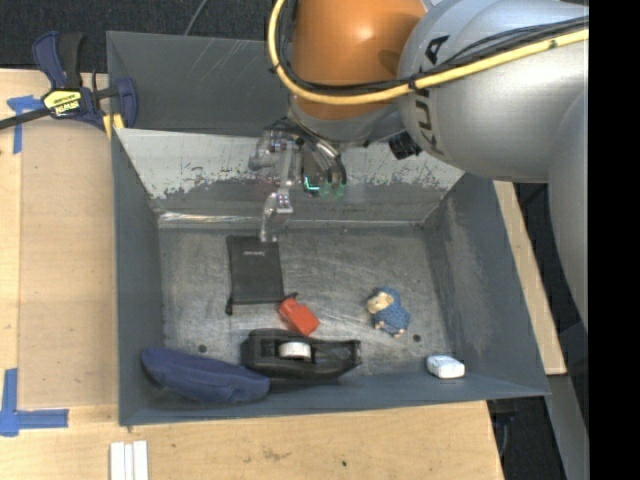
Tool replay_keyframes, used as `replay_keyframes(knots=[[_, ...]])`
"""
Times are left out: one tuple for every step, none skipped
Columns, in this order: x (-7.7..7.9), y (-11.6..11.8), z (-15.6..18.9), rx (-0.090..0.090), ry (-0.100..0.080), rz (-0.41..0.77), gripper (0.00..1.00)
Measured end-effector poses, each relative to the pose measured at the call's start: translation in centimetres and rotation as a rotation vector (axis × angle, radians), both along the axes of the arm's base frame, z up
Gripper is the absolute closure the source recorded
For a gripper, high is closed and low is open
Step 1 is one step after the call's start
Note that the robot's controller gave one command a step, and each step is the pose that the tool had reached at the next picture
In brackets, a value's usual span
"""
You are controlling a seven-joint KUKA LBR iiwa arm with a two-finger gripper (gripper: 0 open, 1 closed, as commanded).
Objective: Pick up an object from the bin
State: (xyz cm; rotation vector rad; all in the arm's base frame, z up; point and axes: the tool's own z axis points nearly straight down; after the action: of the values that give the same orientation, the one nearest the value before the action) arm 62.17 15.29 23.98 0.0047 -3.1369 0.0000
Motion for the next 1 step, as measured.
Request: replay_keyframes(knots=[[-1.43, -2.97, -14.54, -0.001, 0.001, 0.006, 0.0]])
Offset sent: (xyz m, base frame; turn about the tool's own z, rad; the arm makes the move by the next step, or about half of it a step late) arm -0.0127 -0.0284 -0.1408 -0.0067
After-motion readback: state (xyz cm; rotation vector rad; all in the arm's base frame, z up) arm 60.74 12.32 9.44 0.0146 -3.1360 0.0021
